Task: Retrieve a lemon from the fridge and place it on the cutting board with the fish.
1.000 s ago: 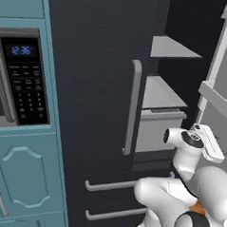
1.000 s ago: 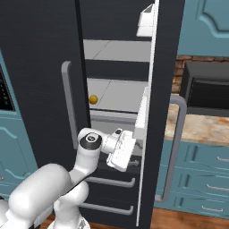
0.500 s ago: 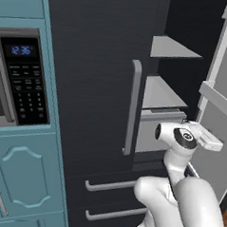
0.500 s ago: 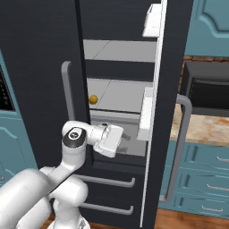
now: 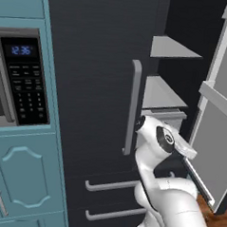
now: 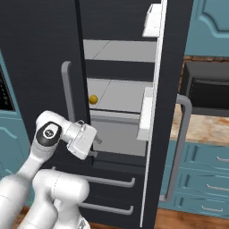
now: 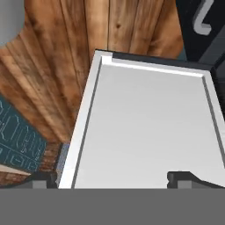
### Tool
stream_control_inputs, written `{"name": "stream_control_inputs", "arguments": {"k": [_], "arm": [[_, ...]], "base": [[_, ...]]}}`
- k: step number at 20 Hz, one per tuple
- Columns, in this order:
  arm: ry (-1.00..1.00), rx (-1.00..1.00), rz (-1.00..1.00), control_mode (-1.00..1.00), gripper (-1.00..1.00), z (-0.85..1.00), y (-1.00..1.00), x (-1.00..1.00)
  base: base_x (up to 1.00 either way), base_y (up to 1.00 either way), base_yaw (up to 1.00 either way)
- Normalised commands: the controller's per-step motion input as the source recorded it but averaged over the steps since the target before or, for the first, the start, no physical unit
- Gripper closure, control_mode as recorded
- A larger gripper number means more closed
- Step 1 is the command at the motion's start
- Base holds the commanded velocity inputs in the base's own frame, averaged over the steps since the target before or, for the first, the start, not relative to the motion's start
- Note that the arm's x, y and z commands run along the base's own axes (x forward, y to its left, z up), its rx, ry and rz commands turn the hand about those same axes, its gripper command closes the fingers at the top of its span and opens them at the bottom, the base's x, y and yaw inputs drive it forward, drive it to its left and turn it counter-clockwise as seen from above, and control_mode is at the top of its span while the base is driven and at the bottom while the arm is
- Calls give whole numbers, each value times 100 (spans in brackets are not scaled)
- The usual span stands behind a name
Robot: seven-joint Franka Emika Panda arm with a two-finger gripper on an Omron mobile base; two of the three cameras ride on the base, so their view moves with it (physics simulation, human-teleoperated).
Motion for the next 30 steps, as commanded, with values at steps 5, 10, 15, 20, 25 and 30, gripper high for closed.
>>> {"name": "stream_control_inputs", "arguments": {"k": [5, 10, 15, 20, 25, 30], "arm": [[-26, 33, -58, -100, -100, -7, 42, 74], [-29, 25, -71, -100, -100, 0, 26, 54], [-23, 32, -83, -100, -100, 0, 1, 7], [-38, 35, -80, -100, -100, 3, 6, 0], [-65, 22, -57, -100, -100, 8, 62, -22], [-73, -4, -31, -100, -100, 18, 98, -19]], "base": [[0, 0, 0], [0, 0, 0], [0, 0, 0], [0, 0, 0], [0, 0, 0], [0, 0, 0]]}}
